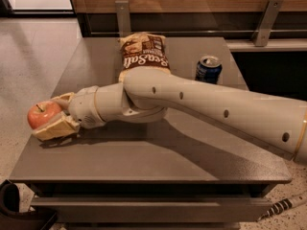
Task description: Pick apple
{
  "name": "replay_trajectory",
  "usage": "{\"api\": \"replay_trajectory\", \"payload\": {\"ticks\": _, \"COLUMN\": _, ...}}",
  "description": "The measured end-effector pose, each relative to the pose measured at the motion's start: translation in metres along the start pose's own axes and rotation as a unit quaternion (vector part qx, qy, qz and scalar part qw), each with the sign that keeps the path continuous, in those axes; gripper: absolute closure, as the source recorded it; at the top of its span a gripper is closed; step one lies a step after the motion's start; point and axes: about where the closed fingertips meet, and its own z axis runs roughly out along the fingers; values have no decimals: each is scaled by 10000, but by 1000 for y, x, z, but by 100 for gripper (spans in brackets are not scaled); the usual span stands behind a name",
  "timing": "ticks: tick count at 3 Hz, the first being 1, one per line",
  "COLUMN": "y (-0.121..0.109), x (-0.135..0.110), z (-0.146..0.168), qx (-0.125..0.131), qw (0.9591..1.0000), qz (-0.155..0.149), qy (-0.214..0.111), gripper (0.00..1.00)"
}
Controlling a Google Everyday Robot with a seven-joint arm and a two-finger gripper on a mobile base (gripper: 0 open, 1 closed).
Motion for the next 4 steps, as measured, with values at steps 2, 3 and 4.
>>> {"api": "replay_trajectory", "payload": {"ticks": 2, "y": -16, "x": -67, "z": -11, "qx": -299, "qw": 9979, "qz": -572, "qy": -87, "gripper": 100}}
{"api": "replay_trajectory", "payload": {"ticks": 3, "y": -18, "x": -95, "z": -19, "qx": -330, "qw": 9956, "qz": -873, "qy": -31, "gripper": 100}}
{"api": "replay_trajectory", "payload": {"ticks": 4, "y": -18, "x": -95, "z": -19, "qx": -330, "qw": 9956, "qz": -873, "qy": -31, "gripper": 100}}
